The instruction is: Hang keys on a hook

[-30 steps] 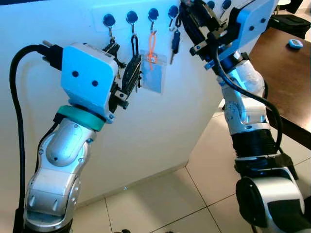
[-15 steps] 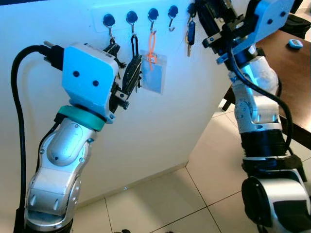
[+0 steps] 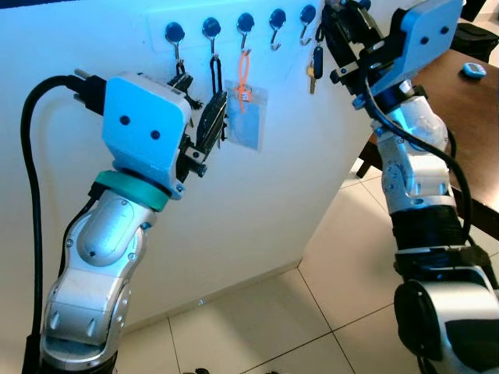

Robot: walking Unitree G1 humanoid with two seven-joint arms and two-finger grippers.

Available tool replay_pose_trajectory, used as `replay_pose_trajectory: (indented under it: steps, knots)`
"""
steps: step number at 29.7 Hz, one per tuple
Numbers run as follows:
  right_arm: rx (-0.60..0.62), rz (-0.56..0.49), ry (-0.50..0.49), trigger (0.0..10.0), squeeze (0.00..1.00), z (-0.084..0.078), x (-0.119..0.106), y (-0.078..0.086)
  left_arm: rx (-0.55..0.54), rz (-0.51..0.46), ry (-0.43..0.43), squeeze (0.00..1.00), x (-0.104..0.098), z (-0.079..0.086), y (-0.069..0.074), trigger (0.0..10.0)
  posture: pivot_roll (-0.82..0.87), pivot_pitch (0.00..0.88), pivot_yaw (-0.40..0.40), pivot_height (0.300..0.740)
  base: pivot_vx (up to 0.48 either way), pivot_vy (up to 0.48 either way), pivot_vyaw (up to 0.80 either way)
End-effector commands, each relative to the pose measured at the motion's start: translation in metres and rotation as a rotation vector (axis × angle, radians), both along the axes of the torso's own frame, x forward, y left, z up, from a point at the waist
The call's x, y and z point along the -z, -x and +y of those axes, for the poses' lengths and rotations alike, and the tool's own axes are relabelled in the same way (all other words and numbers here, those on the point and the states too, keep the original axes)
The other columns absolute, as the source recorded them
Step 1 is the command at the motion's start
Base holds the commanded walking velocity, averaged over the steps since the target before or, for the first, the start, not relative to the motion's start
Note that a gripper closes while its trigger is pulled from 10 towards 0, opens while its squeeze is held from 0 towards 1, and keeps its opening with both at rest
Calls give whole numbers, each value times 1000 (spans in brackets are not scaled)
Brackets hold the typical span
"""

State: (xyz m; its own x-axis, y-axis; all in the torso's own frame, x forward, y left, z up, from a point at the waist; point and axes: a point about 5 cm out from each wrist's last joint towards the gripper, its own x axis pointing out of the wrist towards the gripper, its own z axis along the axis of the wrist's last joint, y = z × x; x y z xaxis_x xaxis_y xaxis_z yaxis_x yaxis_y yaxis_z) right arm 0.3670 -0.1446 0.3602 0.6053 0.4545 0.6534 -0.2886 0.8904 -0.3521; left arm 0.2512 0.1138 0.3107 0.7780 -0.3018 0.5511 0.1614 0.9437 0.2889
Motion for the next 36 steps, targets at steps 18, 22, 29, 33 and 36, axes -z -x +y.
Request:
replay_pose_trajectory:
  steps: [18,22,29,33,36]
  knots:
    - [-58,-48,8,10000,0,14,-12,-1,2,10,-1,0,4,-2,1,10000,-24,113,79,740,0,0,0]
    - [-72,-66,4,10000,0,17,-16,0,2,10,-1,0,4,-2,1,10000,-23,113,78,740,0,0,0]
    - [-83,-81,1,10000,0,19,-19,2,2,9,0,0,3,-2,1,10000,-23,114,77,740,0,0,0]
    - [-74,-77,-2,10000,0,17,-19,2,3,8,1,0,3,-3,1,10000,-27,114,79,740,0,0,0]
    - [-64,-72,-3,10000,0,16,-18,2,5,8,1,0,3,-3,1,10000,-28,113,79,740,0,0,0]
